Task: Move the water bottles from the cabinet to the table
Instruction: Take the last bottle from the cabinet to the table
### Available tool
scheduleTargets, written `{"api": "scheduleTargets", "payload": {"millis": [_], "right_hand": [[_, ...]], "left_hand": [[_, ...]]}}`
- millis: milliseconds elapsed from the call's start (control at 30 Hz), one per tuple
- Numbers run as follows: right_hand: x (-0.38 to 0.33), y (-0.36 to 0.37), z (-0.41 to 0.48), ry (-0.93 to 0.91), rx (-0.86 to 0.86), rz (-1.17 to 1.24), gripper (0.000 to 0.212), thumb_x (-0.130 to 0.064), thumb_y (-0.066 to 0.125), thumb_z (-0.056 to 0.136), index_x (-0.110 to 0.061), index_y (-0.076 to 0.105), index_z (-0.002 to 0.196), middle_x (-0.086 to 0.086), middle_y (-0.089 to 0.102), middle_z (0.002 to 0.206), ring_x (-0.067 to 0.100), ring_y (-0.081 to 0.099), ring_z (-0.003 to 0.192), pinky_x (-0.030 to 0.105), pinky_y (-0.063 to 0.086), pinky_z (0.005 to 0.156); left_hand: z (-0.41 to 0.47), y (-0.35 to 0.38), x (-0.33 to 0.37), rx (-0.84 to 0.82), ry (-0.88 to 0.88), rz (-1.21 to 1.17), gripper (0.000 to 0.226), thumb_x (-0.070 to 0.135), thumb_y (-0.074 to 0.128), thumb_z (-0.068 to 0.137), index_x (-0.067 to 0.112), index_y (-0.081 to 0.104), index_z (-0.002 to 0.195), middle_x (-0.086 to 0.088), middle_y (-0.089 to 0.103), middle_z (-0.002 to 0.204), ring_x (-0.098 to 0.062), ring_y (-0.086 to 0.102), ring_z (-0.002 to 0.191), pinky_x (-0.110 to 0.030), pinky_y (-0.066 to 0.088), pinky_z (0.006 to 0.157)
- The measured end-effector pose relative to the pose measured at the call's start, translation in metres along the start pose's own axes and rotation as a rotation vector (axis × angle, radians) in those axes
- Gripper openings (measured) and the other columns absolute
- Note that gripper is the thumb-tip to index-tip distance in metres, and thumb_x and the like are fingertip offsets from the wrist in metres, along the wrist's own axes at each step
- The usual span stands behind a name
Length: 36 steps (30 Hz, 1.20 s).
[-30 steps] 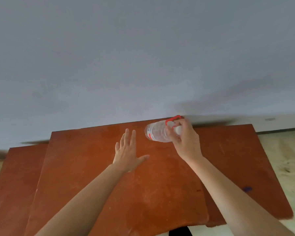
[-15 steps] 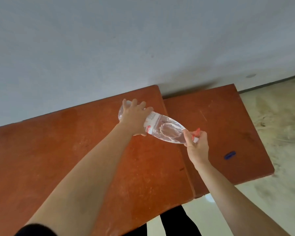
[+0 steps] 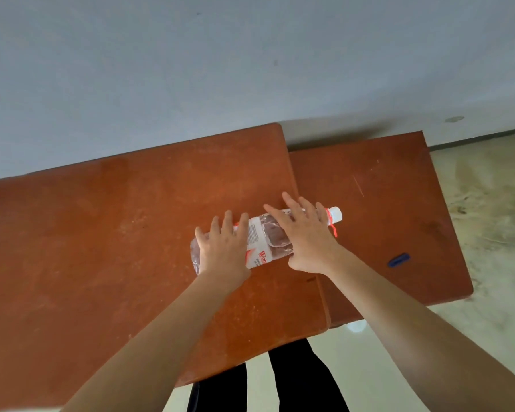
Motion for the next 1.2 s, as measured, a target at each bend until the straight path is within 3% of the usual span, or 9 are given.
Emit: {"api": "scheduleTargets", "payload": {"millis": [100,167,267,367,600,1000,1100,1200], "right_hand": [[0.001,0.003,-0.003,0.036,0.011,-0.055,0.129,-0.035,0.086,0.078,-0.044,-0.018,0.155,0.009,-0.016,0.169,0.041,-0.001,0.156,0.061,0.003,0.123],[-0.001,0.002,-0.004,0.056,0.02,-0.064,0.13,-0.033,0.086,0.079,-0.041,-0.019,0.155,0.012,-0.014,0.169,0.041,0.001,0.155,0.061,0.005,0.124],[-0.004,-0.005,-0.005,0.067,0.068,-0.071,0.119,-0.035,0.085,0.08,-0.038,-0.005,0.159,0.013,0.011,0.168,0.039,0.017,0.153,0.058,0.015,0.124],[-0.005,-0.008,-0.01,0.063,0.16,-0.087,0.099,-0.035,0.084,0.081,-0.035,0.018,0.155,0.01,0.038,0.154,0.035,0.034,0.144,0.054,0.025,0.12],[-0.028,0.021,-0.034,0.011,0.185,-0.091,0.09,-0.036,0.086,0.077,-0.037,0.028,0.147,0.006,0.044,0.144,0.032,0.039,0.137,0.053,0.026,0.116],[-0.16,0.067,-0.127,-0.454,-0.103,-0.254,0.093,-0.007,0.08,0.076,-0.035,0.027,0.147,0.007,0.045,0.138,0.032,0.043,0.13,0.055,0.03,0.111],[-0.229,0.056,-0.144,-0.625,-0.064,-0.302,0.095,-0.007,0.081,0.075,-0.035,0.026,0.147,0.008,0.044,0.139,0.033,0.042,0.13,0.057,0.029,0.112],[-0.306,0.028,-0.15,-0.732,0.061,-0.287,0.088,-0.02,0.083,0.077,-0.036,0.029,0.145,0.006,0.047,0.136,0.033,0.046,0.127,0.057,0.032,0.111]], "left_hand": [[-0.002,0.003,0.003,0.021,-0.016,0.013,0.121,0.05,0.081,0.072,0.026,-0.006,0.153,-0.014,0.008,0.165,-0.038,0.014,0.151,-0.066,0.019,0.117],[-0.003,0.001,0.004,0.023,-0.024,0.013,0.121,0.051,0.082,0.07,0.026,-0.003,0.153,-0.013,0.02,0.161,-0.037,0.024,0.147,-0.065,0.022,0.116],[-0.004,-0.004,0.005,0.02,-0.029,0.022,0.118,0.053,0.083,0.066,0.026,0.007,0.151,-0.008,0.043,0.138,-0.031,0.045,0.126,-0.057,0.034,0.108],[-0.007,-0.007,0.006,0.049,-0.026,0.028,0.109,0.051,0.081,0.067,0.026,0.013,0.148,-0.005,0.047,0.128,-0.028,0.048,0.117,-0.051,0.039,0.101],[-0.053,0.024,-0.003,0.058,-0.097,-0.027,0.094,0.05,0.075,0.073,0.028,0.018,0.144,-0.003,0.049,0.123,-0.027,0.049,0.116,-0.052,0.04,0.102],[-0.253,0.101,-0.032,-0.111,-0.474,-0.312,0.087,0.039,0.072,0.074,0.03,0.022,0.145,-0.001,0.051,0.127,-0.027,0.051,0.12,-0.048,0.041,0.104],[-0.311,0.099,-0.072,-0.017,-0.614,-0.336,0.086,0.043,0.072,0.077,0.033,0.022,0.146,0.0,0.051,0.133,-0.027,0.051,0.123,-0.048,0.04,0.105],[-0.361,0.08,-0.126,0.131,-0.731,-0.3,0.084,0.049,0.072,0.078,0.034,0.025,0.146,0.0,0.054,0.133,-0.026,0.053,0.122,-0.049,0.041,0.105]]}}
Point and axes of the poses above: each hand's wrist, its own z-axis towards the middle knuckle, its own y-axis out of the palm, x = y × z, the point moved 6 cm from there along z, towards the middle knuckle
